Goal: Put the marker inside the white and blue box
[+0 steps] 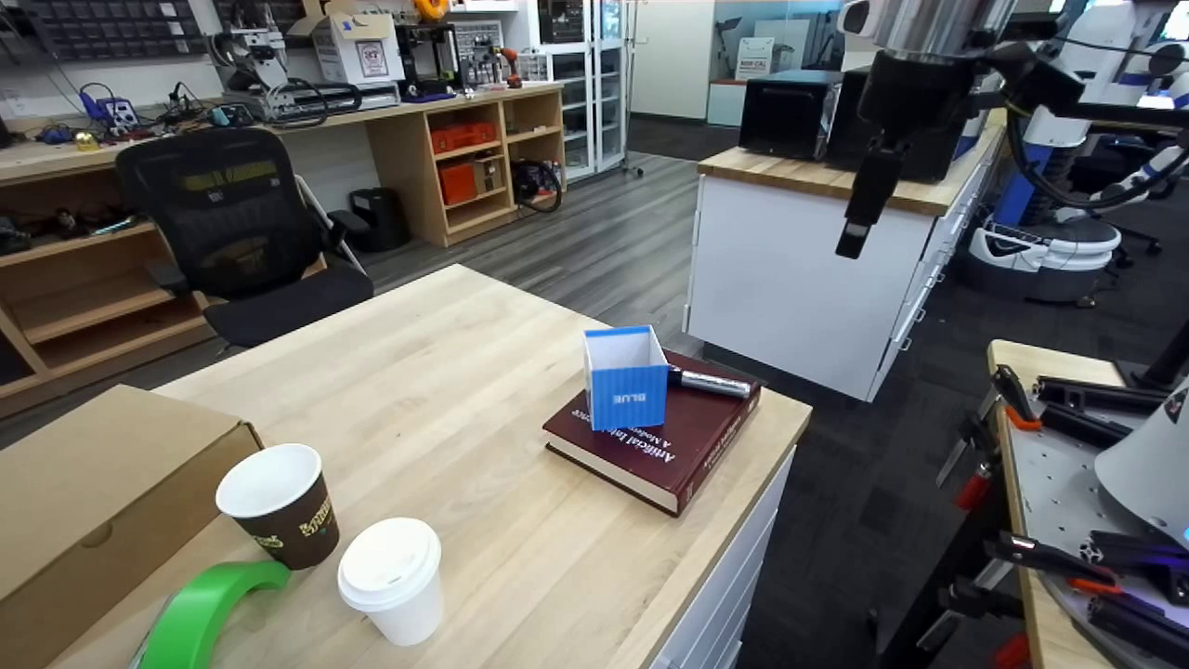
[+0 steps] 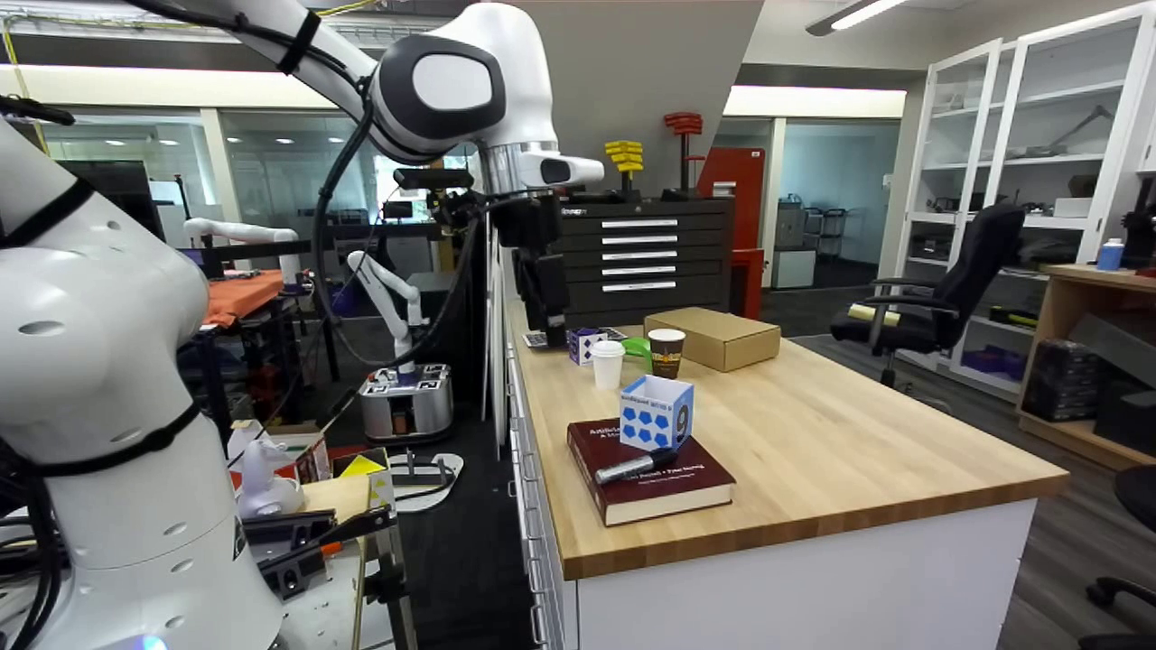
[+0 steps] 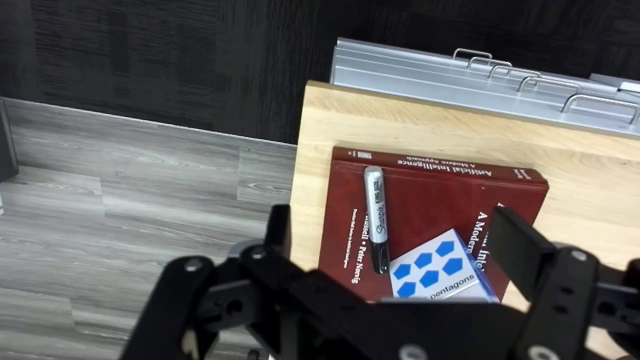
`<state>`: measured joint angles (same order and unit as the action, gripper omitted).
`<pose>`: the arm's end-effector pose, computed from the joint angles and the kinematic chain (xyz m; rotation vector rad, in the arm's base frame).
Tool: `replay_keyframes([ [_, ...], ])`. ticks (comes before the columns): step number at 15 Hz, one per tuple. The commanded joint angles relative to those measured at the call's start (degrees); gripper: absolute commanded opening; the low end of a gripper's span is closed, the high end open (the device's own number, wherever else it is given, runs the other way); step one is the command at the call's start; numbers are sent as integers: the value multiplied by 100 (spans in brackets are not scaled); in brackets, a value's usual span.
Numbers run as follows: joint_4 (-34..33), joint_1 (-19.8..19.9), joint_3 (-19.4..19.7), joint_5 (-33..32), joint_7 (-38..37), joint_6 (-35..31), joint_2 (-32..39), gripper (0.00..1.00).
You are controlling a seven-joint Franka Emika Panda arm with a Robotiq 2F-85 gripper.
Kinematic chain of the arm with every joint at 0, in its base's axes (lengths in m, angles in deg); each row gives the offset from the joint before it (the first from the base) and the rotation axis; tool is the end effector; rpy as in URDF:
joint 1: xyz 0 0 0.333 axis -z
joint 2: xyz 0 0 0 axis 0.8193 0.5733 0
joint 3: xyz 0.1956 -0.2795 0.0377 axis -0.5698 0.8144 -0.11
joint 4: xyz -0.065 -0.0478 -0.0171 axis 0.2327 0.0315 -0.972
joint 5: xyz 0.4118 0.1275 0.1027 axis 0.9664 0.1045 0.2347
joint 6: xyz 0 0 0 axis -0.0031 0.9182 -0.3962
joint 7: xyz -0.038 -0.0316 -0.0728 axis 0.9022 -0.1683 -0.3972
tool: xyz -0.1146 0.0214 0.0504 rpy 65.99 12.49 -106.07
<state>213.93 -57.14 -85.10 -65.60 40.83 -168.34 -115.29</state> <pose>0.4006 0.0618 0.3911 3.0882 -0.0415 0.1743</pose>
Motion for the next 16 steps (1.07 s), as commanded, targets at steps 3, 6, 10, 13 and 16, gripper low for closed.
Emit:
replay_keyframes([
  [3, -830, 189, 85, -361, 42, -389, 1176, 100],
  [6, -1256, 222, 204, -390, 100, -466, 1685, 100],
  [10, -1315, 138, 274, -305, 29, -406, 1751, 100],
  [13, -1479, 136, 303, -304, 38, -405, 1944, 100],
  [16, -1489, 136, 303, -304, 38, -405, 1951, 100],
])
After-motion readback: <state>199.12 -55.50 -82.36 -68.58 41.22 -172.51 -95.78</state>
